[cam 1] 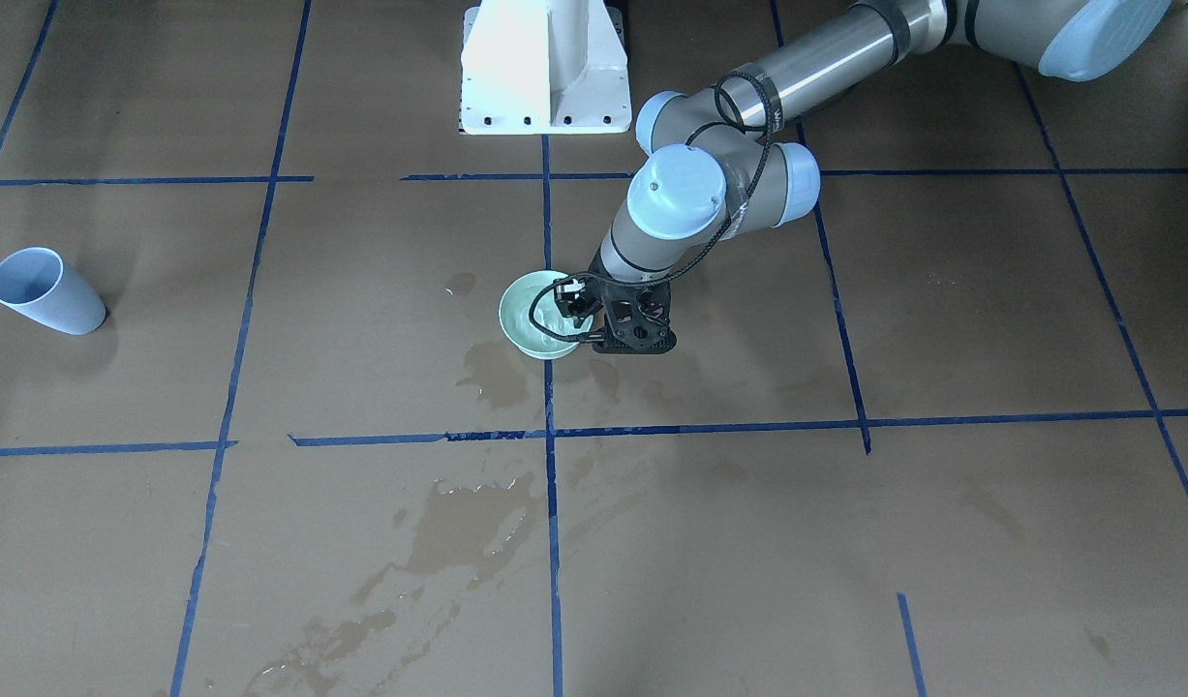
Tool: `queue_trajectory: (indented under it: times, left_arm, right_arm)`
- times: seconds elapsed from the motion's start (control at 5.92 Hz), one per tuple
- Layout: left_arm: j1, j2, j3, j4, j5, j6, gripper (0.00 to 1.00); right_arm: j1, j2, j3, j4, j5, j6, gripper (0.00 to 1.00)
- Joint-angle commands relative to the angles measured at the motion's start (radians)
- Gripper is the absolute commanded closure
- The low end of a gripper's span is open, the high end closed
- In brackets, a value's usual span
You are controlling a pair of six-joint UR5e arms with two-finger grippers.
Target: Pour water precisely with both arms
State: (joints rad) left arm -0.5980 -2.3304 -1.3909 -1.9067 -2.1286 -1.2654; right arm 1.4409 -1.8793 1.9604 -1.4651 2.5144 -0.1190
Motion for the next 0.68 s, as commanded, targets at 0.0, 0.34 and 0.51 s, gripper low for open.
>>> queue_trajectory:
  times: [0.0,0.34,0.51]
  left_arm:
    - [-0.015,0.026,-0.08,0.002,-0.001,-0.008,0.0]
    - [-0.054,0.131,-0.269,0.003,-0.002,-0.008,0.0]
    - [-0.075,0.201,-0.352,0.005,-0.002,-0.008,0.0]
  right_arm:
    - [-0.001,-0.001,0.0,0.029,0.001,0.05,0.0]
    - [-0.105,-0.004,0.002,0.203,-0.012,0.301,0.01]
    - [-0.155,-0.056,-0.002,0.423,-0.055,0.463,0.03]
